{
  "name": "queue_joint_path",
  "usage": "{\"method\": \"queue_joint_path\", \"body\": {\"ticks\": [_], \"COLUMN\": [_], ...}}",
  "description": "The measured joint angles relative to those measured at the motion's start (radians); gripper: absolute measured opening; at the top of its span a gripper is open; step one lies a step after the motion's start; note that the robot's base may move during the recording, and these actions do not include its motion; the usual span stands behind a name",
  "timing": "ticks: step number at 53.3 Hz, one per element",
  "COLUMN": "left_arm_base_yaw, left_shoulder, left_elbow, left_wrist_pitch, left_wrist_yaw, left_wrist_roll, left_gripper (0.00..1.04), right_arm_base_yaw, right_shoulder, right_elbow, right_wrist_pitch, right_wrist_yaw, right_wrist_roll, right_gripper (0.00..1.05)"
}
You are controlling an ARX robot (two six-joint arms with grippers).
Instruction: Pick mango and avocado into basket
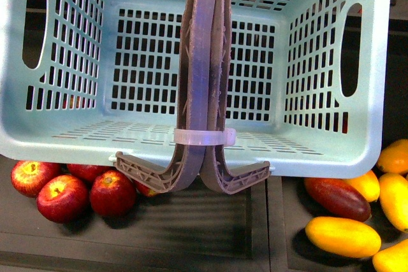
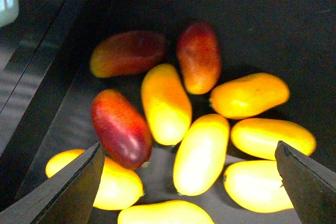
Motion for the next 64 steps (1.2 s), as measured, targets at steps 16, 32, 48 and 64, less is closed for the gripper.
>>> {"method": "queue_joint_path", "body": {"ticks": [16, 32, 48, 64], "left_arm_base_yaw": [0.000, 0.000, 0.000, 0.000], "left_shoulder": [0.000, 0.000, 0.000, 0.000], "left_elbow": [0.000, 0.000, 0.000, 0.000], "left_wrist_pitch": [0.000, 0.000, 0.000, 0.000], "left_wrist_yaw": [-0.002, -0.001, -0.001, -0.001], "left_wrist_roll": [0.000, 0.000, 0.000, 0.000], "left_gripper": [0.13, 0.13, 0.13, 0.13], "right_arm_base_yaw": [0.034, 0.053, 0.103, 0.122], "right_shoulder": [0.306, 0.517, 0.647, 0.719], "right_elbow": [0.150, 0.256, 0.320, 0.397], "right_wrist_pitch": [0.019, 0.015, 0.035, 0.037], "right_wrist_yaw": [-0.121, -0.168, -0.176, -0.167], "right_wrist_roll": [-0.141, -0.269, -0.317, -0.325], "right_gripper": [0.97, 0.97, 0.97, 0.97]}}
